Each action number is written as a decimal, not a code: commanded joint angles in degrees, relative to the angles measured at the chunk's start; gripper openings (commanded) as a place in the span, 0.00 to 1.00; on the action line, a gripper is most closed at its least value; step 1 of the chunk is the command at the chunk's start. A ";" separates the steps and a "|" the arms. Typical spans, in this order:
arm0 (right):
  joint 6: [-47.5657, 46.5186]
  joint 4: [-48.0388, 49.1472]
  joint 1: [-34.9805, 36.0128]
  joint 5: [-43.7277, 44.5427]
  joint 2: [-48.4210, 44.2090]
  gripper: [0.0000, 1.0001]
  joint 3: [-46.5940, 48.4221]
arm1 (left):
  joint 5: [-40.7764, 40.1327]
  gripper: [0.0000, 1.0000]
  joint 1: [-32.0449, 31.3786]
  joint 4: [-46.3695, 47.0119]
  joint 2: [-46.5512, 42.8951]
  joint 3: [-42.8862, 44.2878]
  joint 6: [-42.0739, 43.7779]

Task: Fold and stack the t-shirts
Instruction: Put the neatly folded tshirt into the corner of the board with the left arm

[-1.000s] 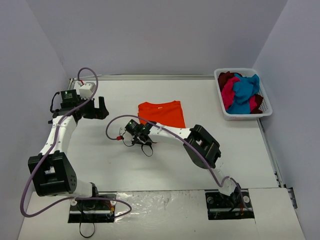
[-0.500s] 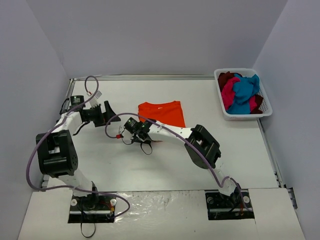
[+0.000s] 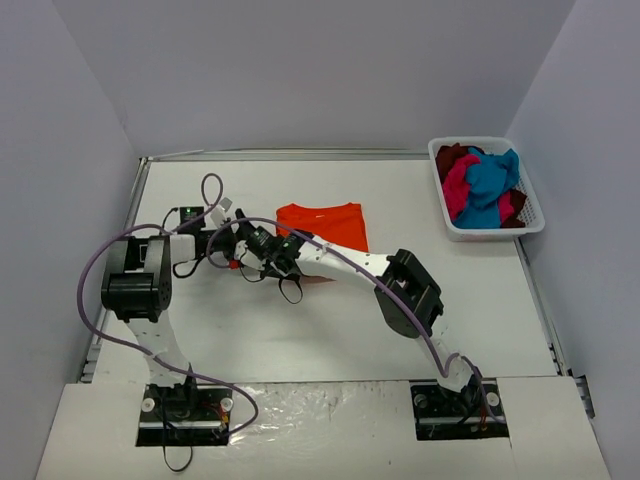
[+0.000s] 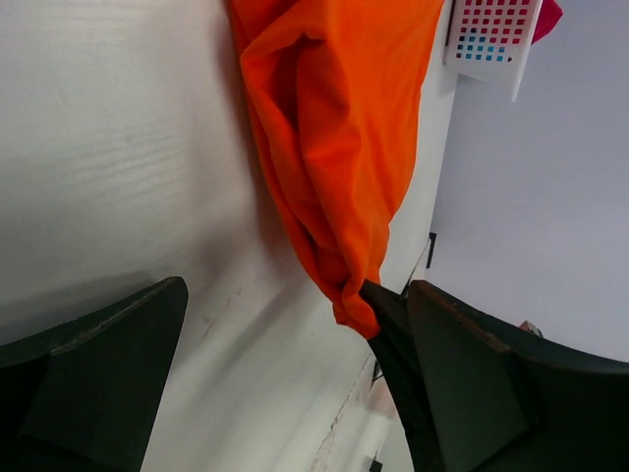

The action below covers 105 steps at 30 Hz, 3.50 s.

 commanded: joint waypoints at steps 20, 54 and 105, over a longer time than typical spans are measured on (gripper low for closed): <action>-0.28 -4.47 -0.63 1.19 -1.04 0.00 4.50 | 1.04 0.94 -10.13 18.07 10.60 3.98 -17.49; -13.55 -22.84 -20.20 -32.11 -28.37 1.00 -21.14 | 5.27 0.02 -7.06 22.60 14.82 7.92 -17.90; -7.22 -15.02 -36.40 -35.81 -23.54 1.00 -25.99 | -64.08 0.02 12.81 -60.86 44.35 96.61 48.95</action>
